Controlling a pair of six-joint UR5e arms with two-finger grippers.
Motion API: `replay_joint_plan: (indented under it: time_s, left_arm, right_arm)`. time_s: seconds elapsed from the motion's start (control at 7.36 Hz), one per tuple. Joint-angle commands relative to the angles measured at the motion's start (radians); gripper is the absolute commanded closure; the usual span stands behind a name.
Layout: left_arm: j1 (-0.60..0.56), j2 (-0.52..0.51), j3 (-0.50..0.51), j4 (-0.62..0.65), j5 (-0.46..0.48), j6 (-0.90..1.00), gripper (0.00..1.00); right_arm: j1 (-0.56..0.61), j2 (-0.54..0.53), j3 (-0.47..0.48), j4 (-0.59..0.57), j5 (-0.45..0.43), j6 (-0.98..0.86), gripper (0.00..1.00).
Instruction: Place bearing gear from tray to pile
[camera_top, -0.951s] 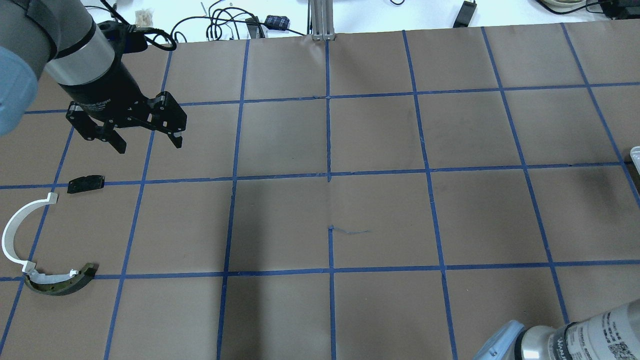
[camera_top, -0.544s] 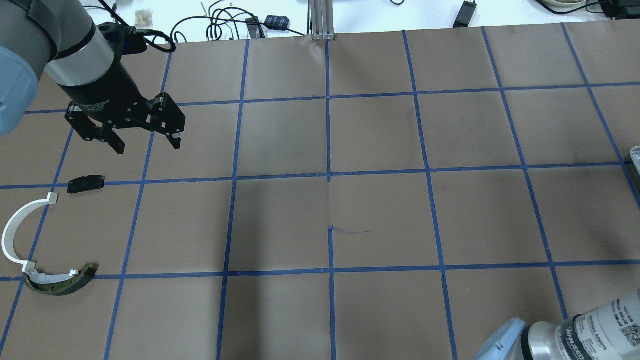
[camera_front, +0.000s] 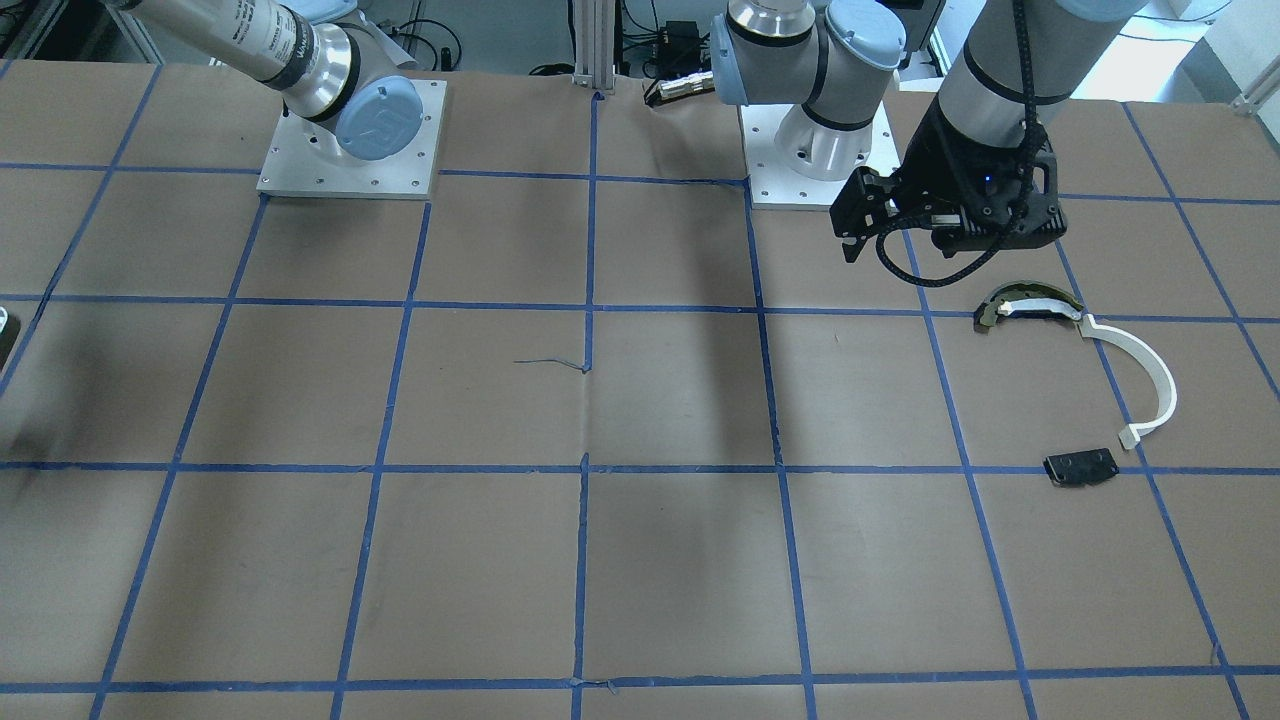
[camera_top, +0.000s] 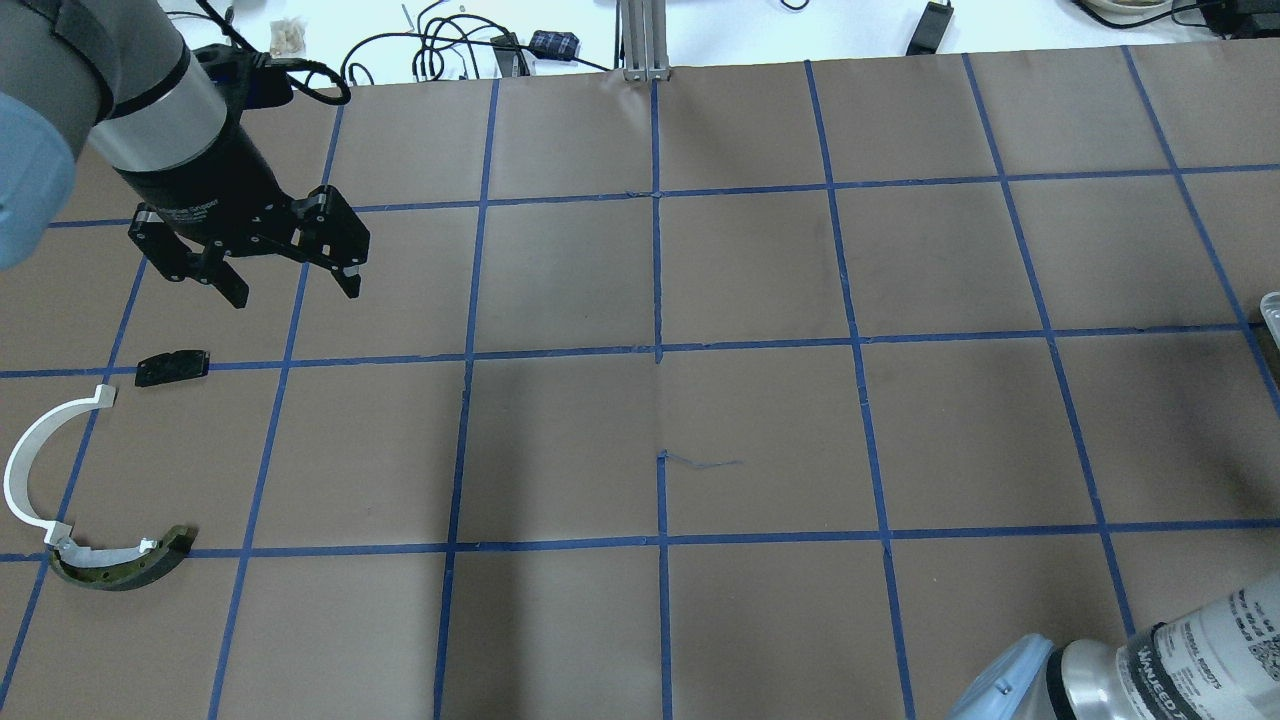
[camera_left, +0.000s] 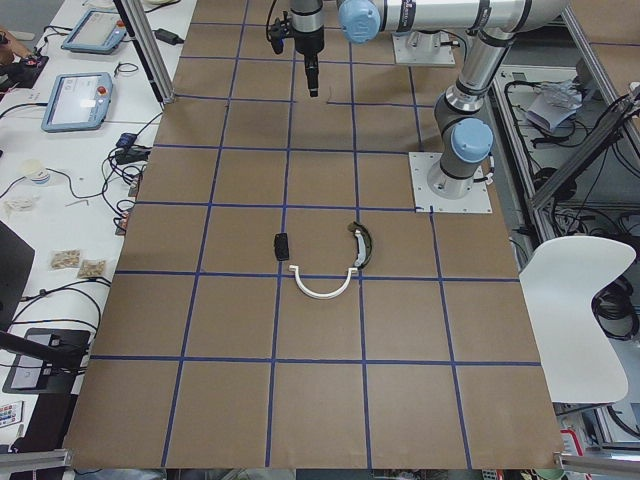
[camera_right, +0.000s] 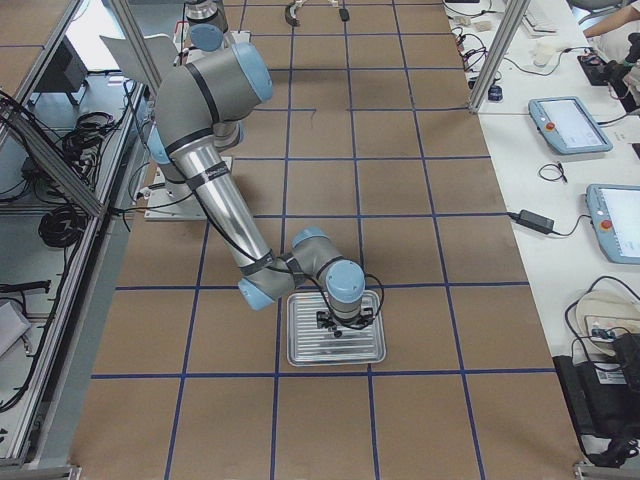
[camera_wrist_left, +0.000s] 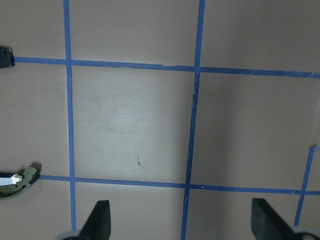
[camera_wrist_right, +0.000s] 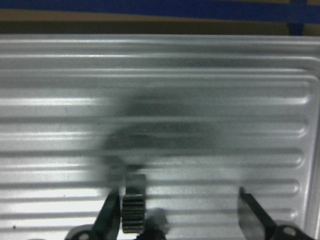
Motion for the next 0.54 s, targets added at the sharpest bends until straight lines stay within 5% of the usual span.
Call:
replay_joint_plan:
  time_s: [0.0, 0.41]
  left_arm:
    - [0.000, 0.000, 0.000, -0.001, 0.002, 0.002, 0.00]
    - [0.000, 0.002, 0.000, -0.002, 0.002, 0.002, 0.00]
  right_arm:
    - [0.000, -0.001, 0.000, -0.002, -0.003, 0.001, 0.53]
    - [0.000, -0.004, 0.000, 0.012, -0.008, 0.003, 0.59]
